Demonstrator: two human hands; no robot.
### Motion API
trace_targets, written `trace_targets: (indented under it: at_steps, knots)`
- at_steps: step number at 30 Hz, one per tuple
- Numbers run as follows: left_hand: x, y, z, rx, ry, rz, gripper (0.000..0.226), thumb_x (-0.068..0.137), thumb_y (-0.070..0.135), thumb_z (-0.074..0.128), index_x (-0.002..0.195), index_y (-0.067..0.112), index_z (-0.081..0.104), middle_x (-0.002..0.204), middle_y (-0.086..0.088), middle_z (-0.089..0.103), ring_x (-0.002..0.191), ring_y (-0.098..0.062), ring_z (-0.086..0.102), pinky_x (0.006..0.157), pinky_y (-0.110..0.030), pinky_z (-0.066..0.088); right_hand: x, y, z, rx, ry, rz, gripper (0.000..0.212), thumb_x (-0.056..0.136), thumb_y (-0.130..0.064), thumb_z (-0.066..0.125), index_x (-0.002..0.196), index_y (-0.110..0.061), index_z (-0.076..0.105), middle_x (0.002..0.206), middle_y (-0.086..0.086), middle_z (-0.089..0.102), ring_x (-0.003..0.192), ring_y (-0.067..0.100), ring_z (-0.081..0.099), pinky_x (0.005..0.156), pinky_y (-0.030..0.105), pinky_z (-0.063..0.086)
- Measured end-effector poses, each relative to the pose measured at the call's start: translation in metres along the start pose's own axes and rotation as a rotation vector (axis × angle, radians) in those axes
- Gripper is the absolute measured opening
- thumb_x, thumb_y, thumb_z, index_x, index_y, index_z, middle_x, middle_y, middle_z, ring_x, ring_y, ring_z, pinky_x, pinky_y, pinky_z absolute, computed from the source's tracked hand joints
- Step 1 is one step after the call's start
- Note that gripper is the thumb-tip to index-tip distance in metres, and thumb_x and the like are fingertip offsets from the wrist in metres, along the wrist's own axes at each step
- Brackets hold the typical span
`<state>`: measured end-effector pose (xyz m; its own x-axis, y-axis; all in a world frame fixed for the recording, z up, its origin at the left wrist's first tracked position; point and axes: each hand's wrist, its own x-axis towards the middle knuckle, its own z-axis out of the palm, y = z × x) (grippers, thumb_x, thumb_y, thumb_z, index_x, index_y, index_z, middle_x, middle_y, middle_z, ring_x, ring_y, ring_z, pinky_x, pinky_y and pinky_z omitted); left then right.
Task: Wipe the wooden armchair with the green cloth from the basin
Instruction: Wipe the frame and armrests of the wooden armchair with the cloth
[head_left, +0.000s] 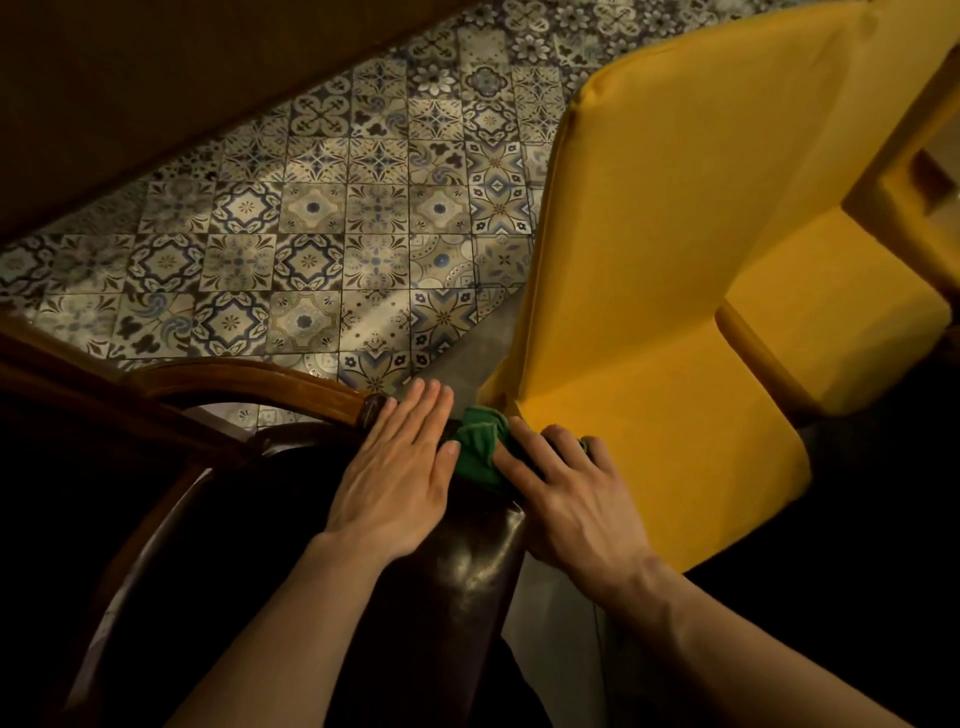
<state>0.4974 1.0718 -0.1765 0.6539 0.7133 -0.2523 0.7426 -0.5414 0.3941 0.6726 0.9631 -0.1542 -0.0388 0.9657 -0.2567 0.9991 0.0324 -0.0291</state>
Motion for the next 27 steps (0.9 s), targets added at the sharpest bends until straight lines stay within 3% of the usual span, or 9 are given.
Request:
trace_targets:
  at_steps: [6, 12, 16, 18, 21, 25, 27]
  knots:
    - [0.001, -0.003, 0.001, 0.006, -0.02, 0.004, 0.059, 0.105, 0.041, 0.013, 0.157, 0.021, -0.006, 0.165, 0.007, -0.012, 0.147, -0.002, -0.022, 0.122, -0.031, -0.01, -0.026, 0.02, -0.003, -0.008, -0.016, 0.021, 0.061, 0.084, -0.026, 0.072, 0.141, -0.02, 0.05, 0.142, 0.012, 0.052, 0.114, 0.037, 0.053, 0.081, 0.047, 0.047]
    - [0.005, -0.005, 0.001, -0.005, -0.051, 0.015, 0.059, 0.104, 0.044, 0.012, 0.156, 0.023, -0.007, 0.164, 0.008, -0.012, 0.146, -0.001, -0.023, 0.119, -0.028, -0.016, -0.047, 0.032, -0.016, -0.043, -0.058, 0.077, 0.058, 0.088, -0.037, 0.03, 0.134, -0.015, 0.058, 0.123, 0.014, 0.061, 0.095, 0.036, 0.058, 0.07, 0.046, 0.048]
    - [0.006, -0.005, -0.005, -0.003, -0.098, 0.015, 0.06, 0.104, 0.044, 0.014, 0.157, 0.021, -0.003, 0.166, 0.006, -0.007, 0.148, -0.003, -0.019, 0.12, -0.028, -0.013, -0.057, 0.036, -0.03, -0.074, -0.034, 0.119, 0.056, 0.088, -0.033, 0.031, 0.126, -0.01, 0.064, 0.108, 0.02, 0.063, 0.083, 0.039, 0.057, 0.061, 0.047, 0.047]
    - [0.0, 0.002, -0.01, -0.003, -0.023, 0.02, 0.061, 0.104, 0.044, 0.018, 0.158, 0.019, 0.007, 0.167, 0.003, 0.005, 0.149, -0.004, -0.011, 0.121, -0.029, -0.011, -0.062, 0.043, -0.035, -0.11, -0.083, 0.154, 0.045, 0.094, -0.025, 0.039, 0.135, -0.015, 0.055, 0.119, 0.017, 0.056, 0.093, 0.037, 0.054, 0.068, 0.046, 0.045]
    - [-0.02, 0.023, -0.018, -0.084, 0.08, 0.061, 0.063, 0.102, 0.049, 0.028, 0.157, 0.021, 0.018, 0.165, 0.005, 0.016, 0.151, -0.004, -0.001, 0.122, -0.029, -0.005, -0.072, 0.05, -0.045, -0.056, -0.125, 0.242, 0.045, 0.098, -0.022, 0.048, 0.142, -0.027, 0.043, 0.127, 0.008, 0.048, 0.102, 0.03, 0.049, 0.076, 0.04, 0.044]
    - [-0.039, 0.052, -0.036, -0.179, 0.003, 0.174, 0.078, 0.092, 0.064, 0.044, 0.157, 0.038, 0.009, 0.164, 0.02, 0.006, 0.149, 0.003, -0.005, 0.12, -0.025, -0.003, -0.079, 0.042, -0.073, 0.143, -0.097, 0.286, 0.046, 0.095, -0.03, 0.052, 0.14, -0.036, 0.045, 0.119, -0.001, 0.055, 0.099, 0.022, 0.054, 0.068, 0.032, 0.046]
    - [-0.047, 0.068, -0.053, -0.196, -0.053, 0.243, 0.089, 0.084, 0.071, 0.052, 0.154, 0.047, 0.003, 0.159, 0.029, 0.002, 0.147, 0.003, -0.004, 0.115, -0.023, -0.005, -0.079, 0.031, -0.096, 0.32, -0.1, 0.259, 0.042, 0.09, -0.036, 0.054, 0.133, -0.037, 0.05, 0.114, -0.004, 0.058, 0.095, 0.019, 0.058, 0.07, 0.034, 0.051]
